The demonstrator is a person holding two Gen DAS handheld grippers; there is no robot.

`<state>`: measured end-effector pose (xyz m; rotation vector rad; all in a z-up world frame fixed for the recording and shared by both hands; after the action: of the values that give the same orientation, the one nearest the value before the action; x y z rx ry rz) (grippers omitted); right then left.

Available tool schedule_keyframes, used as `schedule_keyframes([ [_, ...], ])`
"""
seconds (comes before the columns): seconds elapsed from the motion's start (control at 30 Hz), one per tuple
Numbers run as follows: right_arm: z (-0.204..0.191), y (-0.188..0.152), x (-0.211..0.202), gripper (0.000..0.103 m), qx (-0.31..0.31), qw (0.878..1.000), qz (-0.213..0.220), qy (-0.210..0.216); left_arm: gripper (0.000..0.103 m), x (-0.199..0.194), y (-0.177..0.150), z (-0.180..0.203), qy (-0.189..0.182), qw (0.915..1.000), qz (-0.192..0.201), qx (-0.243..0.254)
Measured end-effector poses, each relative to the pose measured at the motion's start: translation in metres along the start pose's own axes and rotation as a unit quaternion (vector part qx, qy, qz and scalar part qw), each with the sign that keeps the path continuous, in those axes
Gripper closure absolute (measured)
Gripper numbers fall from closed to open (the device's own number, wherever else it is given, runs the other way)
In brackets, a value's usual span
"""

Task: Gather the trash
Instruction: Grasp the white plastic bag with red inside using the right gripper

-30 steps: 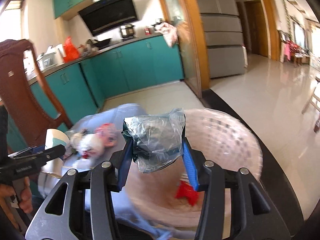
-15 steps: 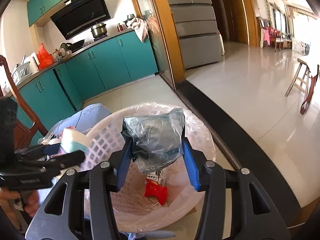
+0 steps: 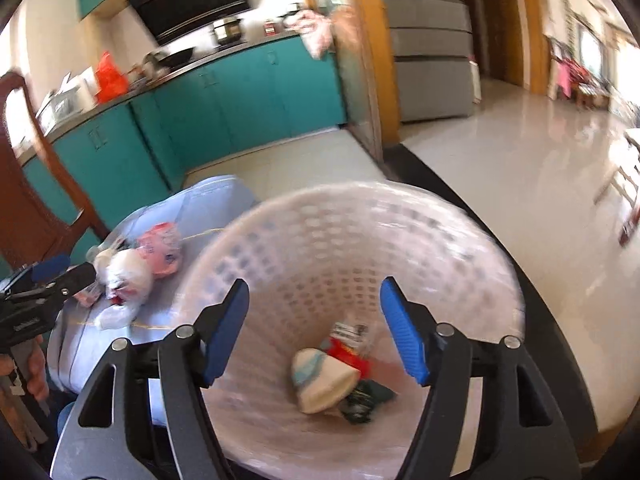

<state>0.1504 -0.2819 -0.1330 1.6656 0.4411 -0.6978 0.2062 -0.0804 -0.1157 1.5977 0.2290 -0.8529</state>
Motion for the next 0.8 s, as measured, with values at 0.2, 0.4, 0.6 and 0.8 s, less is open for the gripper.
schedule_keyframes([
  [0.2,-0.096,0.012,0.012,0.036,-0.063,0.997,0.004,0.034,0.009,-0.010,-0.036,-0.068,0.082,0.9964,-0.010,-0.017],
  [0.4,-0.167,0.011,0.046,0.036,-0.075,0.995,-0.022,0.054,0.009,-0.029,-0.061,-0.107,0.106,0.9927,0.003,-0.058],
  [0.6,-0.210,-0.007,0.079,0.036,-0.094,0.993,-0.064,0.037,0.009,-0.042,-0.072,-0.132,0.087,0.9905,0.005,-0.106],
  [0.8,-0.230,-0.030,0.093,0.036,-0.116,0.989,-0.087,0.025,0.009,-0.050,-0.071,-0.130,0.081,0.9919,0.012,-0.097],
])
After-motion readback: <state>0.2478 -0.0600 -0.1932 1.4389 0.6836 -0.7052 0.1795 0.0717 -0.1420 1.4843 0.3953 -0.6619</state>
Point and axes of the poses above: each gripper's, at about its wrist camera, not at the fingertips, and x roughly the way its jaws point, z to its right, y to its top, the point moved 9 cm from there along x, roughly the way its jaws point, and after that the axes turned 8 degrees about -y, right-handed, at the moved point
